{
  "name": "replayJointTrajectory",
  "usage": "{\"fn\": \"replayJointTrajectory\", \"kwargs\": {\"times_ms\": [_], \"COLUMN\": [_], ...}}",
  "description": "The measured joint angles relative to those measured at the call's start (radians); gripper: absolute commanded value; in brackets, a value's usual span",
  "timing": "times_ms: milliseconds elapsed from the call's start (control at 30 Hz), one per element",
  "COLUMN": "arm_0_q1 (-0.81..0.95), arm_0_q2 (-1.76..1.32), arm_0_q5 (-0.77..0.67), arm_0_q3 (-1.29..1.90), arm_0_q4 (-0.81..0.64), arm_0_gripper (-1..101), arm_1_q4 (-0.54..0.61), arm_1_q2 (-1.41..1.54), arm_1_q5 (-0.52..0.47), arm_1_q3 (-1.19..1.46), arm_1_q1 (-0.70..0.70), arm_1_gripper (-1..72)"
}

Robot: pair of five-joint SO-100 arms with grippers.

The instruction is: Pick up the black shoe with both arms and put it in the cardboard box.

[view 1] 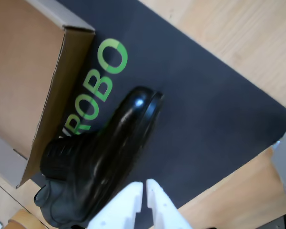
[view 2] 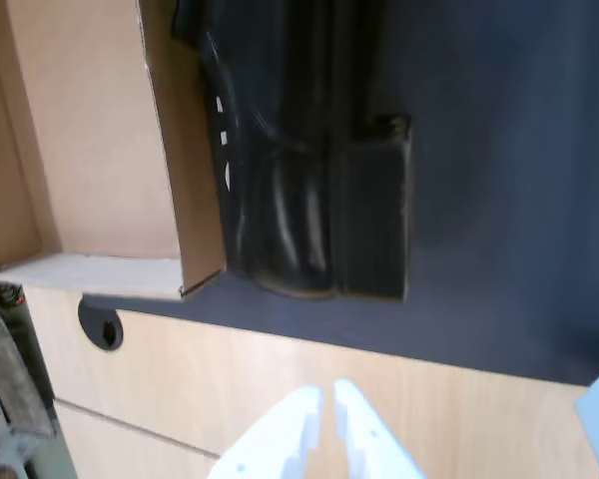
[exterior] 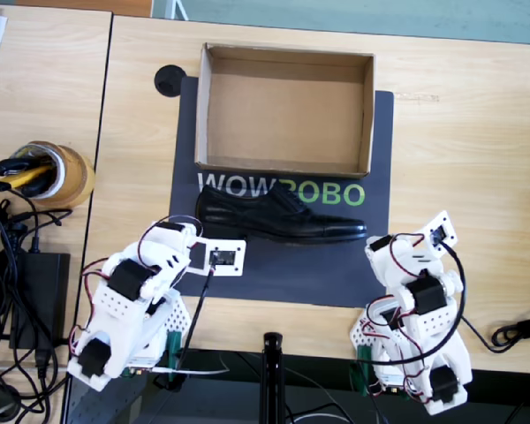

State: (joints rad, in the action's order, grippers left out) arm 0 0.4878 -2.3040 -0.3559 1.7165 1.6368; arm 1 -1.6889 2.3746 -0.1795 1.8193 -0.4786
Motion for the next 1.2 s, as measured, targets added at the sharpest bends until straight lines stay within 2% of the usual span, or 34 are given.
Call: {"fn": "replayJointTrajectory", "kwargs": {"times_ms": [33,67,100,200,433,733,900,1200], "arm_0_q1": [0.012,0.021,0.028,0.031,0.110,0.218,0.219,0.227], "arm_0_q2": [0.009,0.012,0.014,0.017,0.014,0.147,0.224,0.230], "arm_0_q5": [-0.003,-0.003,-0.014,-0.020,-0.071,-0.141,-0.193,-0.265], "arm_0_q3": [-0.011,-0.018,-0.018,-0.021,-0.021,-0.021,-0.014,0.078], "arm_0_q4": [0.000,0.000,0.000,0.000,0.014,0.083,0.103,0.110], "arm_0_gripper": [0,0,1,13,35,57,63,64], "arm_1_q4": [0.000,0.000,0.000,0.000,0.000,-0.006,-0.005,-0.006], "arm_1_q2": [0.000,0.000,0.000,-0.002,-0.002,-0.002,-0.014,-0.017], "arm_1_q5": [-0.006,-0.008,-0.008,-0.008,-0.023,-0.025,-0.040,-0.043], "arm_1_q3": [0.000,-0.002,0.003,0.005,0.015,0.066,0.069,0.069], "arm_1_q1": [-0.006,-0.014,-0.020,-0.026,-0.023,-0.021,-0.021,-0.021], "arm_1_gripper": [3.6,10.5,14.6,19.6,23.0,24.1,29.4,30.6]}}
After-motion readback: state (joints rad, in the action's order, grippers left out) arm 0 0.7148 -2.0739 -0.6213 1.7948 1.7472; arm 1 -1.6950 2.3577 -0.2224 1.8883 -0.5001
